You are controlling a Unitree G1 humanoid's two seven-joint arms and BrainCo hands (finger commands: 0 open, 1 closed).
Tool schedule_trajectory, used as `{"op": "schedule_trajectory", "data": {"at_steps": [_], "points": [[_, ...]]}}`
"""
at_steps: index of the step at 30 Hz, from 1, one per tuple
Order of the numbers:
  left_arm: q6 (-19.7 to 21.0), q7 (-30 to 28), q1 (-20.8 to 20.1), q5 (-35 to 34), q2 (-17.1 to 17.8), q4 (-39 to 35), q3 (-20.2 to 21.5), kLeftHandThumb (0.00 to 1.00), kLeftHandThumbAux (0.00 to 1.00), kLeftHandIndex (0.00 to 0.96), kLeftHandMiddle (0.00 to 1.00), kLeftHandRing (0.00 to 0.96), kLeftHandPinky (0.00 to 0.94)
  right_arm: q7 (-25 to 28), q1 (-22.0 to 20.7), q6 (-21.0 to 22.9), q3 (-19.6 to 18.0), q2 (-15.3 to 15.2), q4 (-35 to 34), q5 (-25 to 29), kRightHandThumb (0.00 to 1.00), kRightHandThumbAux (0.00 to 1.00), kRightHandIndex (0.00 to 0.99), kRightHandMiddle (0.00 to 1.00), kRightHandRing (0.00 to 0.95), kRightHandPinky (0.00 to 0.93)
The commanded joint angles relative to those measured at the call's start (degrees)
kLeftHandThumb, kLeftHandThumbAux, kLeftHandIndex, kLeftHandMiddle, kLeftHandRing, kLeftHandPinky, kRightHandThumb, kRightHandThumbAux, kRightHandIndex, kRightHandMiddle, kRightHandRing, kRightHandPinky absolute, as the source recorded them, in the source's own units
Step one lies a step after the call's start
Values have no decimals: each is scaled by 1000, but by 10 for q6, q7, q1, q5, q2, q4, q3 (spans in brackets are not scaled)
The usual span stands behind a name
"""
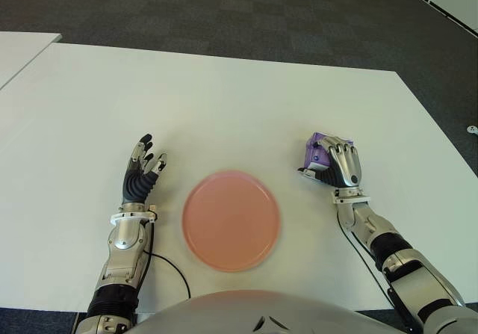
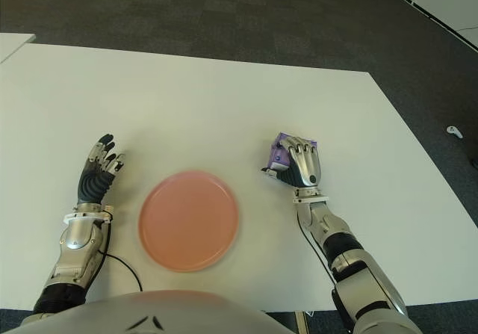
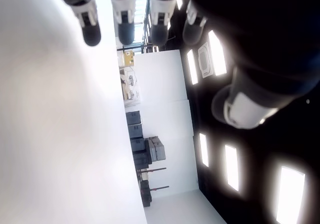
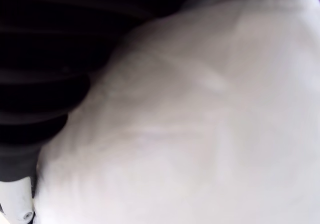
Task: Put the tissue paper into the plate.
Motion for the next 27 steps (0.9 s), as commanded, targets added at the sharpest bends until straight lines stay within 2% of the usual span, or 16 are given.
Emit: {"op": "schedule_trajectory", "data": {"at_steps": [1, 12, 20, 23, 27], "points": [[26, 0, 14, -1, -7, 30, -2, 0, 586, 0, 0, 0, 0, 14, 60, -8, 38, 58, 40, -14, 855, 676, 404, 542, 892, 858], [28, 0, 13, 1, -6, 31, -4, 0, 583, 0, 0, 0, 0, 11, 51, -22, 43, 64, 59, -18, 856, 675, 405, 541, 883, 852], [30, 2, 11, 1, -9, 33, -4, 0, 575, 0, 0, 0, 0, 35, 53, -18, 34, 60, 18, -7, 856, 675, 405, 539, 882, 851], [27, 3, 11, 1, -9, 38, -2, 0, 577, 0, 0, 0, 0, 30, 54, -16, 30, 60, 13, -6, 856, 675, 405, 539, 882, 852], [25, 7, 7, 1, -10, 43, 0, 0, 578, 0, 0, 0, 0, 17, 35, -10, 20, 57, -1, -7, 856, 675, 405, 539, 885, 856]]}}
